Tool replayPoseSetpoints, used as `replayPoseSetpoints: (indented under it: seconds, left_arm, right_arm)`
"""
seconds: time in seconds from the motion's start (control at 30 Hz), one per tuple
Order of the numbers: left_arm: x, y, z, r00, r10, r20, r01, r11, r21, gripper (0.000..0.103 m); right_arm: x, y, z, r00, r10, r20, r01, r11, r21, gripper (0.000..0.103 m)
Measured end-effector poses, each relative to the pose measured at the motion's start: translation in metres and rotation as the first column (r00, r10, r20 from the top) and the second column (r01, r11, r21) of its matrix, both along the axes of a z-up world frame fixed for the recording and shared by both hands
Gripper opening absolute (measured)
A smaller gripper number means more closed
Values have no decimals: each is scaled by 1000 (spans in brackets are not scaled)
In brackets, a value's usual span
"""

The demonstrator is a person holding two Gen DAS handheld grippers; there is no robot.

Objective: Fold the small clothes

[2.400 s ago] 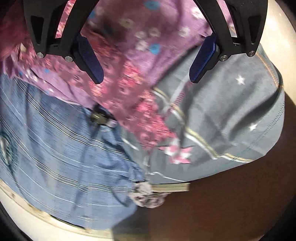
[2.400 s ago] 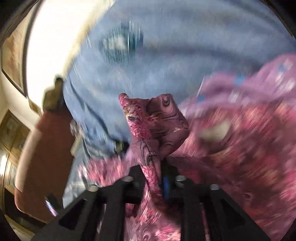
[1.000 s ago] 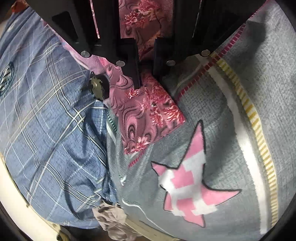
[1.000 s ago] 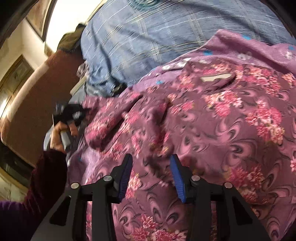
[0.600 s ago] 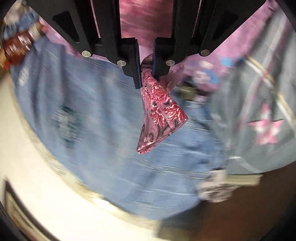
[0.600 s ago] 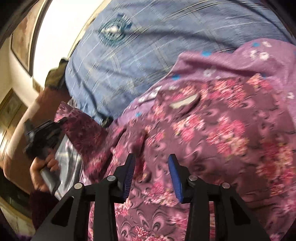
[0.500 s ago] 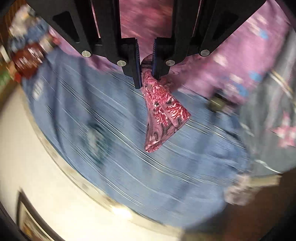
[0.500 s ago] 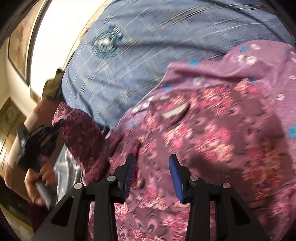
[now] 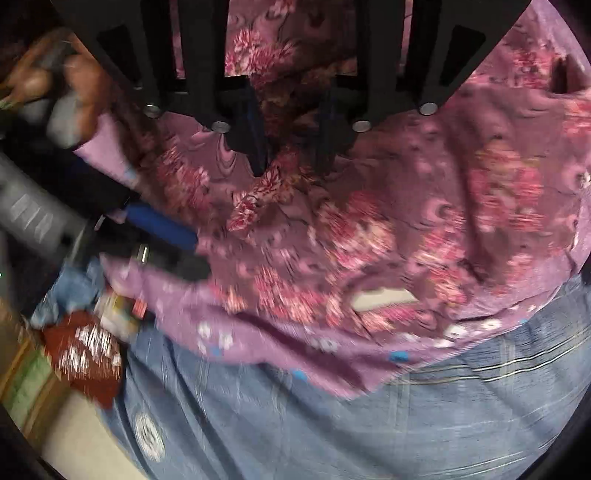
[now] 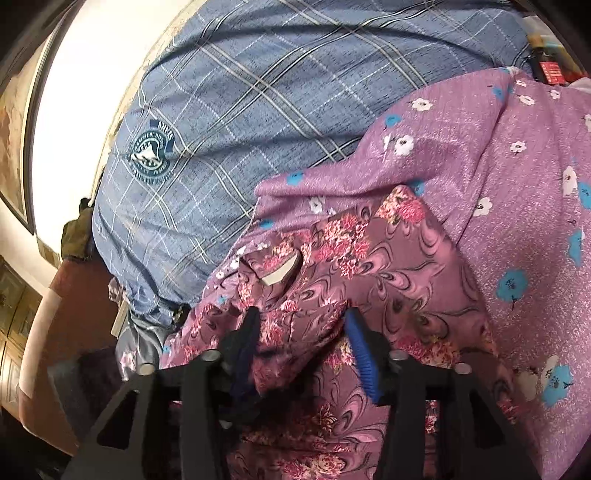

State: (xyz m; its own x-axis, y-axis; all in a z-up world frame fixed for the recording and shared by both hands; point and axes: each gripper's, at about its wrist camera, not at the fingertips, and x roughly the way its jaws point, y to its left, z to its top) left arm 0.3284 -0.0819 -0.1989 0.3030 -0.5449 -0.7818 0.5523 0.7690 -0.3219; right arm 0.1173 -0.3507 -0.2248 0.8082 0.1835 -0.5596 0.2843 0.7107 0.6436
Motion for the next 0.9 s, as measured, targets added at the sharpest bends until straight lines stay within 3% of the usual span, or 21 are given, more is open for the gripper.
replayPoseSetpoints:
  seconds: [0.03, 0.1, 0.13, 0.23, 0.33, 0.4, 0.43, 0.47, 0.5, 0.6, 0.67, 0.7, 0.8, 0.87, 0.9]
  left_arm:
    - [12, 19, 13, 1000, 16, -4, -16, 998, -64, 35]
    - [17, 49, 35, 999, 36, 13, -33, 986, -163, 52]
    - [15, 69, 51, 998, 51, 43, -40, 975, -217, 53]
    - [16, 116, 66, 979, 139, 148, -100, 964, -246, 61]
    - [18, 160, 62, 931, 277, 238, -234, 952, -195, 67]
    - [27, 181, 50, 904, 360, 230, -340, 932, -124, 66]
    - [31, 193, 42, 895, 397, 205, -381, 918, -112, 66]
    - [34, 202, 33, 885, 431, 177, -418, 902, -105, 65]
    - [40, 208, 23, 873, 466, 143, -458, 885, -87, 65]
    - [55, 213, 2, 850, 519, 95, -518, 855, -33, 65]
    - [73, 210, -10, 832, 545, 99, -553, 831, 68, 65]
    - [73, 208, -14, 831, 548, 98, -556, 825, 104, 65]
    - [78, 185, -22, 849, 522, 79, -528, 839, 134, 65]
    - [77, 169, -25, 868, 484, 108, -496, 843, 207, 65]
    - [75, 158, -28, 876, 465, 130, -483, 840, 248, 65]
  right_arm:
    - [2, 0, -1, 1000, 10, -6, -10, 1000, 6, 62]
    - [5, -3, -8, 1000, 24, -5, -24, 998, 62, 63]
    - [7, -4, -13, 999, 35, -10, -34, 995, 94, 64]
    - [18, 1, -29, 996, 78, -53, -66, 979, 194, 64]
    - [26, 10, -37, 990, 75, -116, -54, 983, 173, 64]
    - [31, 18, -45, 985, 104, -141, -77, 980, 185, 64]
    - [31, 22, -46, 985, 109, -135, -83, 979, 186, 55]
    - [32, 27, -45, 984, 117, -137, -94, 981, 169, 28]
    - [35, 33, -44, 978, 138, -156, -118, 984, 130, 14]
    - [34, 42, -34, 979, 105, -172, -106, 994, 1, 10]
    - [27, 33, -22, 989, 47, -142, -55, 997, -57, 10]
    - [22, 26, -15, 992, 5, -127, -17, 996, -93, 10]
    - [5, -1, -1, 987, -136, -85, 119, 977, -179, 10]
    - [3, -15, -8, 976, -177, -130, 152, 971, -184, 11]
    - [9, -20, -17, 966, -171, -194, 136, 974, -182, 15]
